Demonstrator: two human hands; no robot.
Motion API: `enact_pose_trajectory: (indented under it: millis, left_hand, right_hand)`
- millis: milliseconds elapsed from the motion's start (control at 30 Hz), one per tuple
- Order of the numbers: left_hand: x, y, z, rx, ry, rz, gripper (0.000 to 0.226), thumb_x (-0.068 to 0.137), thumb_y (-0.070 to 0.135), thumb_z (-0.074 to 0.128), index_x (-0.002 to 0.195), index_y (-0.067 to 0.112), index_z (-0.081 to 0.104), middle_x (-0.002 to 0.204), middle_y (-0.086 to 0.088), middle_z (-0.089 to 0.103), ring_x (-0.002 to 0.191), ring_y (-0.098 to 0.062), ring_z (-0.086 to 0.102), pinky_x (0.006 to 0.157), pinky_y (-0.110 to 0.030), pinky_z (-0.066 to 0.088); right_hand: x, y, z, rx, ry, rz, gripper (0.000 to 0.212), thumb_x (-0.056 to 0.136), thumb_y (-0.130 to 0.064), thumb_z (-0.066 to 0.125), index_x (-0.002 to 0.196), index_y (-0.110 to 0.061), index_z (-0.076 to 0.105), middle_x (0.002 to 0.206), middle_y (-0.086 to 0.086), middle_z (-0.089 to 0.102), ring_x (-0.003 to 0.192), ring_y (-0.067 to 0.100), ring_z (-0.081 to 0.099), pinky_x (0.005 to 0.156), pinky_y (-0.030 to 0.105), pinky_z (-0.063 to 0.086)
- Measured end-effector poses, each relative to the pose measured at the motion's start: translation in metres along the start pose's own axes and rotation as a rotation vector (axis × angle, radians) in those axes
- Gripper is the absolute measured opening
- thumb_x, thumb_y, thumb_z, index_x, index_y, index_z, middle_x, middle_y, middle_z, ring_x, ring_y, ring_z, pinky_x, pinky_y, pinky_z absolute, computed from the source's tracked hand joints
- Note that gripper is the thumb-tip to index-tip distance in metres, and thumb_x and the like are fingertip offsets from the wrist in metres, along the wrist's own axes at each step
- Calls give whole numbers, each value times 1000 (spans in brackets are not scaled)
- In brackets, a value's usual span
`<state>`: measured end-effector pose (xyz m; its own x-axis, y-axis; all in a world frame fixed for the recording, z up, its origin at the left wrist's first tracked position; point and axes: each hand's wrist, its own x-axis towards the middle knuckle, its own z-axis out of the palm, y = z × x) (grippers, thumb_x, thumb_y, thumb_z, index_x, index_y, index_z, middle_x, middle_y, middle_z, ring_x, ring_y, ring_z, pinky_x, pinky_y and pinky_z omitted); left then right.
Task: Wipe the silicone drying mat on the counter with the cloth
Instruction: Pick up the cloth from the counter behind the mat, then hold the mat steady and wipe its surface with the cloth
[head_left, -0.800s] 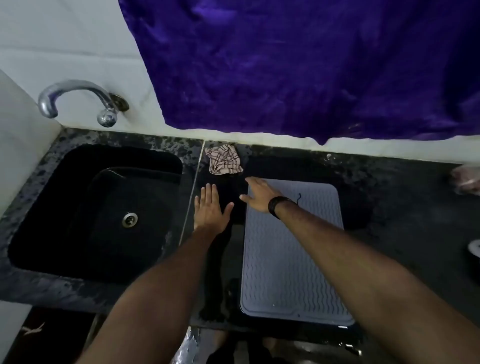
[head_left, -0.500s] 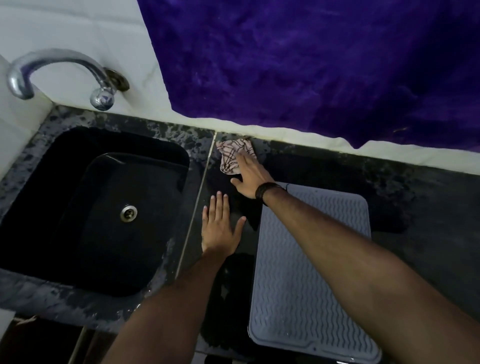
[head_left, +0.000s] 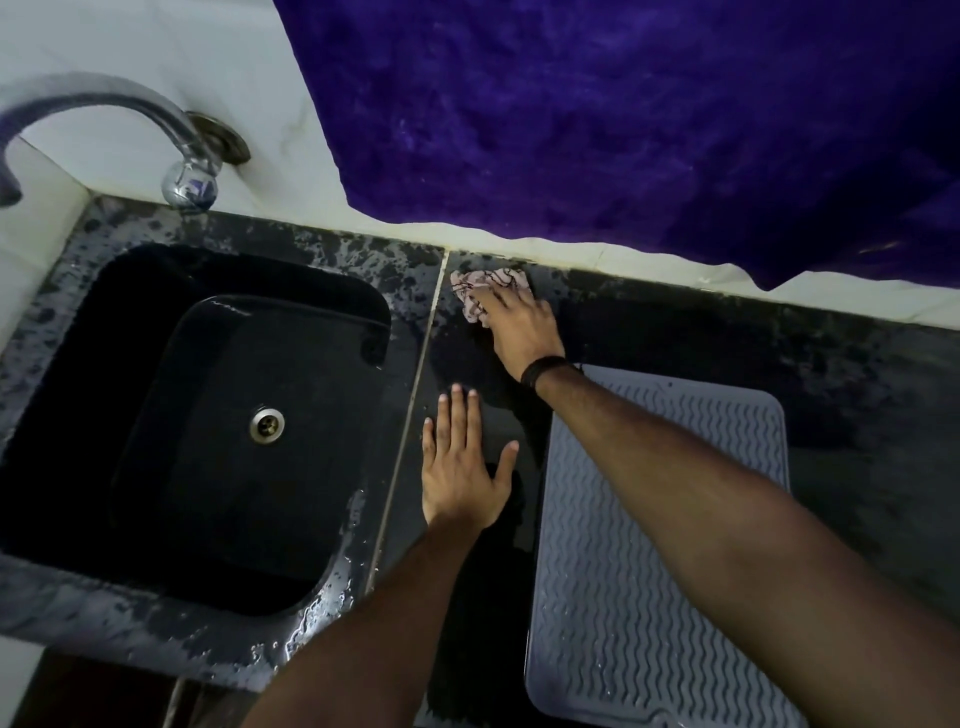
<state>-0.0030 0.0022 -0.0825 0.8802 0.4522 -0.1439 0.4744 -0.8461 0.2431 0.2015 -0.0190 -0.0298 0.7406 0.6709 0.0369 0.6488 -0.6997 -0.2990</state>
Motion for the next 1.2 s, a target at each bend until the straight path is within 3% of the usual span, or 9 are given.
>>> enact_pose_trajectory:
  millis: [233,333,433,533,667,767,867,1067,1200]
  left_hand:
    - [-1,0,-2,-25,1,3,83,100,68,18,162,16,2,170,-4,-4,156,-20,-10,127,-44,0]
    - [-2,0,-2,-29,11,15,83,100,67,18,162,15,4,170,-5,0,157,-21,-6,127,-46,4]
    - [-3,0,-5,-28,1,32,85,99,68,14,162,13,4,170,-6,0,157,-22,-4,127,-47,6]
    - [-5,5,-9,-69,3,14,91,96,72,13,162,9,4,170,-7,2,157,-23,-3,126,-48,-1]
    - [-5,34,-19,-140,96,43,91,97,72,20,162,9,8,169,-10,2,157,-24,-2,124,-45,-13]
    - [-2,55,-15,-191,49,271,79,101,63,26,163,16,9,170,-7,2,157,-24,-2,126,-45,-6]
    - [-4,60,1,-133,-60,393,69,106,53,25,163,21,4,170,-5,0,157,-22,-2,127,-47,0]
    - [-5,58,13,-14,-34,393,64,106,50,21,161,17,19,168,-5,14,157,-20,3,126,-49,4]
    - [-7,59,11,-35,-21,394,62,107,48,24,162,23,14,169,-3,10,157,-19,3,126,-49,5]
  right_hand:
    - [-29,14,-48,1177,200,564,31,101,-16,44,129,-6,53,127,15,62,113,23,60,101,41,47]
    - [-66,27,-67,1944,259,756,40,102,-24,41,134,-2,50,133,22,56,119,33,56,105,50,43]
    - [-107,47,-82,2174,263,788,56,98,-43,42,133,-1,52,135,25,54,124,39,52,106,55,39]
    - [-141,59,-94,1983,198,728,54,93,-37,59,133,-2,53,134,23,56,125,37,53,107,54,40]
    - [-157,64,-94,1192,340,851,38,72,-12,82,107,-18,66,102,-2,72,97,14,68,94,39,54]
    - [-156,55,-85,576,294,642,29,77,-21,77,103,-25,64,101,-6,67,95,11,64,86,25,51]
    - [-153,49,-68,141,161,392,38,80,-12,67,116,-23,60,112,4,56,99,23,59,78,32,50]
    - [-147,47,-49,-94,-94,139,50,90,-7,48,136,-26,50,145,5,38,128,28,36,102,42,34]
    - [-162,74,-54,-175,-99,105,48,91,-10,45,137,-26,50,139,4,48,125,29,37,105,43,30]
